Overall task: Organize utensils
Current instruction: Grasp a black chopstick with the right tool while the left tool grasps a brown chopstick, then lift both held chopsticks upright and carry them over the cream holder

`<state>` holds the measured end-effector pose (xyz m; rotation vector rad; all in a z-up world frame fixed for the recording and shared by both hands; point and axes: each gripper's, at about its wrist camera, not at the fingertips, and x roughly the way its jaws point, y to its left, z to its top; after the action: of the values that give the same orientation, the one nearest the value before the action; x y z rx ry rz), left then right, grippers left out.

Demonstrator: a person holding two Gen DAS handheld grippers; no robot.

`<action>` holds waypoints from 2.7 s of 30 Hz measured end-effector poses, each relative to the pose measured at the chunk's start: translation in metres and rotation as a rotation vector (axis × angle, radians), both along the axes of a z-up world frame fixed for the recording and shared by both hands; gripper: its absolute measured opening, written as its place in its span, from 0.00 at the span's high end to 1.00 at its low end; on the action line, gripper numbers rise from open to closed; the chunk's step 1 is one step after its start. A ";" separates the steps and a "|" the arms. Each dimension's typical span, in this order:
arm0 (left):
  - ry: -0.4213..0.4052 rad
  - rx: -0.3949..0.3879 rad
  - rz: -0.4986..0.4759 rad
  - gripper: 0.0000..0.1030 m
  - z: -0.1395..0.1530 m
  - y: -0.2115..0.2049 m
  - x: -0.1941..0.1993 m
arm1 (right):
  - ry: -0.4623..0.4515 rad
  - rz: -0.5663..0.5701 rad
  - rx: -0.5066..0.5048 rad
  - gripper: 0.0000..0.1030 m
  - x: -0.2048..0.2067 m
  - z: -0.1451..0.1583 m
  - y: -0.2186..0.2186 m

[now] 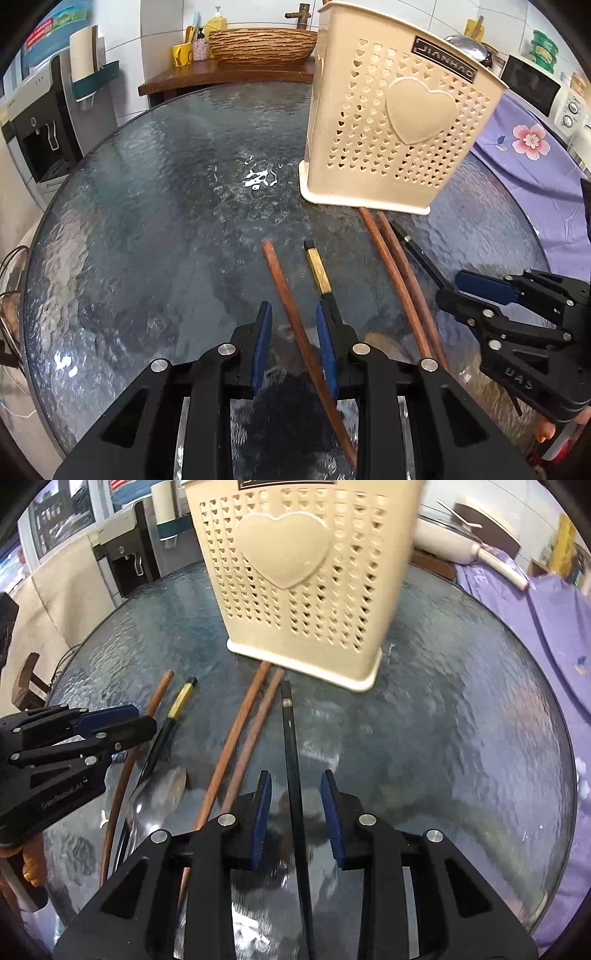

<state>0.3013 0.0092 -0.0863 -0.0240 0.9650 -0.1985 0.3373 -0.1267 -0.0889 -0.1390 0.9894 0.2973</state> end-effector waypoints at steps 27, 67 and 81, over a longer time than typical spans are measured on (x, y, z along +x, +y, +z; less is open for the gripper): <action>-0.002 0.057 0.003 0.93 -0.002 -0.012 0.028 | -0.005 0.117 -0.066 0.92 0.028 0.002 0.027; -0.358 -0.078 -0.088 0.94 0.156 -0.021 -0.058 | -0.388 0.059 0.296 0.92 -0.079 0.183 -0.054; -0.401 -0.096 -0.086 0.94 0.183 -0.016 -0.053 | -0.421 0.062 0.300 0.92 -0.069 0.205 -0.049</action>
<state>0.2478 -0.0071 0.0963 -0.0293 0.5565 -0.3154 0.2686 -0.1760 0.1158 0.0420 0.5162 0.4492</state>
